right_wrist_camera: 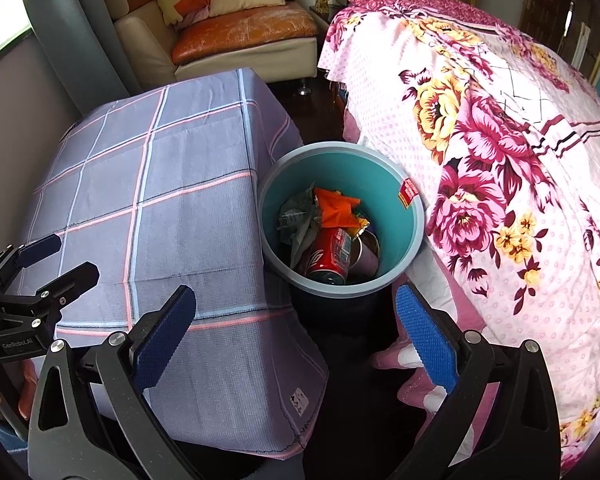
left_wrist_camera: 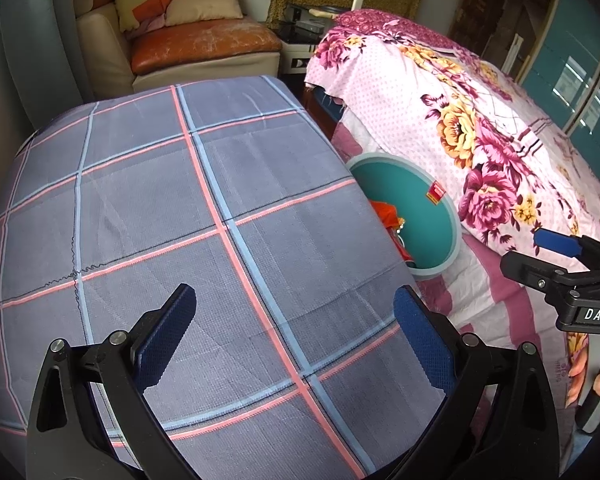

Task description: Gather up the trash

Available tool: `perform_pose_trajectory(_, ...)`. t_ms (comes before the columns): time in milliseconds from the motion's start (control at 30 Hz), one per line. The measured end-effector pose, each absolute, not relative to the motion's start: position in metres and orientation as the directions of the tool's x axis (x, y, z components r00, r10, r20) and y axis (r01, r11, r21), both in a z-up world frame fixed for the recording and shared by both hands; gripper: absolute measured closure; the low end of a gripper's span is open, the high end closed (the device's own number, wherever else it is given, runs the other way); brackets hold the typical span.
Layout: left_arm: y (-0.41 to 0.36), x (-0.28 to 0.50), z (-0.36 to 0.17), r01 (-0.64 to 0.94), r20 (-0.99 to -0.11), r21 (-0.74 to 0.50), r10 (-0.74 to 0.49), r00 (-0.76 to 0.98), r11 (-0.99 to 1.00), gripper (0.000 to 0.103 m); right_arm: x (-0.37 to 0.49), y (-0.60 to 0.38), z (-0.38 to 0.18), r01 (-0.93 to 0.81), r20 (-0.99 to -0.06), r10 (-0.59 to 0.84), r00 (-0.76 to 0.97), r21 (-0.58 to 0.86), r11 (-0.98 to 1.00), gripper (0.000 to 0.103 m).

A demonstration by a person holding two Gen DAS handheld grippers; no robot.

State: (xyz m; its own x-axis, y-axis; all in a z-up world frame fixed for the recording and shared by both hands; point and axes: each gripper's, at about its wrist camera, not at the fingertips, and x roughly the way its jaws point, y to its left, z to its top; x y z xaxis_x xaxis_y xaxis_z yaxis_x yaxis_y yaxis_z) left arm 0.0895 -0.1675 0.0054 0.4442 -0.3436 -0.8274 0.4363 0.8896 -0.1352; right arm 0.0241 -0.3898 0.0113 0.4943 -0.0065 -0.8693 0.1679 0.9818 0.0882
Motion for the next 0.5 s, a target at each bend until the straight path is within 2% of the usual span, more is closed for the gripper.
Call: perform_pose_trajectory(500, -0.169, 0.097, -0.007, 0.429, -0.835, -0.121, -0.326, 0.444, 0.895, 0.004, 0.035, -0.392, -0.003, 0.174, -0.884, -0.004, 0.468, 0.088, 0.981, 0.007)
